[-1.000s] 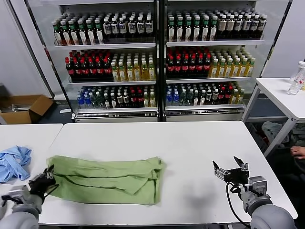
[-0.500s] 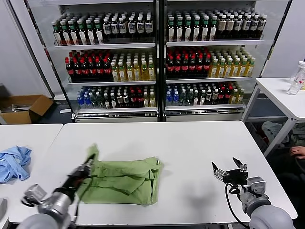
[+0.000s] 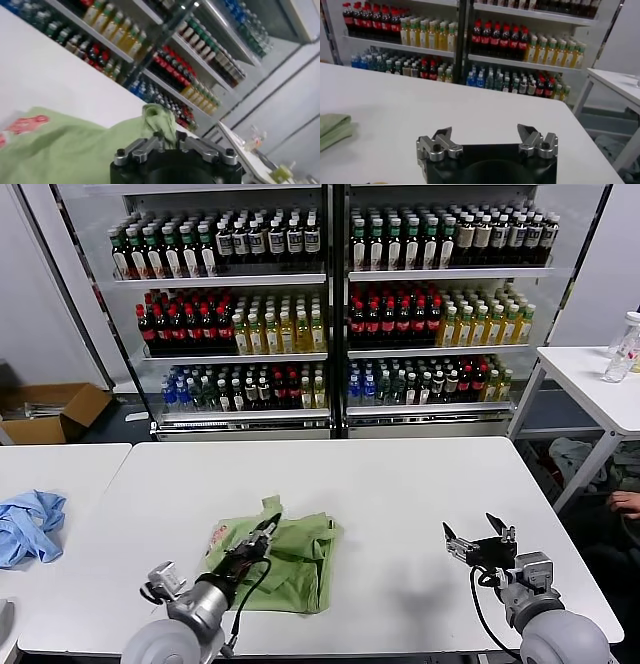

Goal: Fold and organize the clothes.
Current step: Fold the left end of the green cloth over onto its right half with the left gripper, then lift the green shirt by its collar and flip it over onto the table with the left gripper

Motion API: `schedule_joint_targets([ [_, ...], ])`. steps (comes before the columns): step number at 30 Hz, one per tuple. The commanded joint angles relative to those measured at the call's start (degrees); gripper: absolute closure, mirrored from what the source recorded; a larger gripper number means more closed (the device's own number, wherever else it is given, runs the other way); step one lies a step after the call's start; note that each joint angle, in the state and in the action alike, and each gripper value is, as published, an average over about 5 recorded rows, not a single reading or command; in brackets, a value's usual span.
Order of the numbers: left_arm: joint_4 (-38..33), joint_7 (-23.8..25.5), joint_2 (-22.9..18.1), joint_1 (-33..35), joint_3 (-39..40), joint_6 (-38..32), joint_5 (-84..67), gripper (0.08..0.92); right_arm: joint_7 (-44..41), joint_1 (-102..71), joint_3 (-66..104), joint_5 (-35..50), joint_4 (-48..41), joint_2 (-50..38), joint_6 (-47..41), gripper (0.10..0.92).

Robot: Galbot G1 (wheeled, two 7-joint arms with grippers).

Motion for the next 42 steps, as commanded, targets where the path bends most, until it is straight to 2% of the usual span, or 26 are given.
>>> schedule_joint_targets([
  [1, 0.62, 2.07, -1.3, -2.28, 2.6, -0.14, 6.27, 0.69, -0.03, 0.5, -0.02, 0.0, -0.37, 0.11, -0.04, 0.203],
  [5, -2.21, 0.98, -1.44, 1.19, -3.27, -0.93, 10.37, 0.577, -0.06, 0.51, 0.08, -0.14, -0.67, 0.43, -0.04, 0.203],
  [11, 4.79, -2.22, 1.45, 4.72, -9.29, -2.46, 26.17, 0.404, -0.25, 0.22, -0.5, -2.0, -0.48, 1.29, 0.1, 0.203],
  [16, 7.68, -1.26, 3.25, 6.91, -8.99, -1.98, 30.59, 0.259, -0.39, -0.36, -0.68, -3.11, -0.39, 1.7, 0.34, 0.203],
  [20, 7.49, -0.39, 2.03, 6.8, -7.34, -0.65, 30.64, 0.188, -0.38, -0.58, -0.47, -3.47, -0.26, 1.73, 0.36, 0.203],
  [28, 11.37, -0.63, 0.93, 3.29, -6.88, 0.54, 29.17, 0.177, -0.4, -1.64, 0.16, -3.88, 0.58, 1.69, 0.31, 0.203],
  [36, 10.3, -0.48, 0.94, 3.31, -8.11, 4.56, 12.69, 0.181, -0.39, -2.18, 0.82, -3.83, 1.35, 1.66, 0.2, 0.203],
  [39, 9.56, 0.0, 0.46, 3.17, -8.25, 5.5, 8.24, 0.229, -0.36, -2.32, 1.02, -3.82, 1.65, 1.74, 0.13, 0.203],
  [42, 10.24, 0.2, 0.15, 2.61, -8.34, 5.85, 6.27, 0.311, -0.34, -2.74, 1.49, -3.79, 2.0, 1.8, 0.11, 0.203],
])
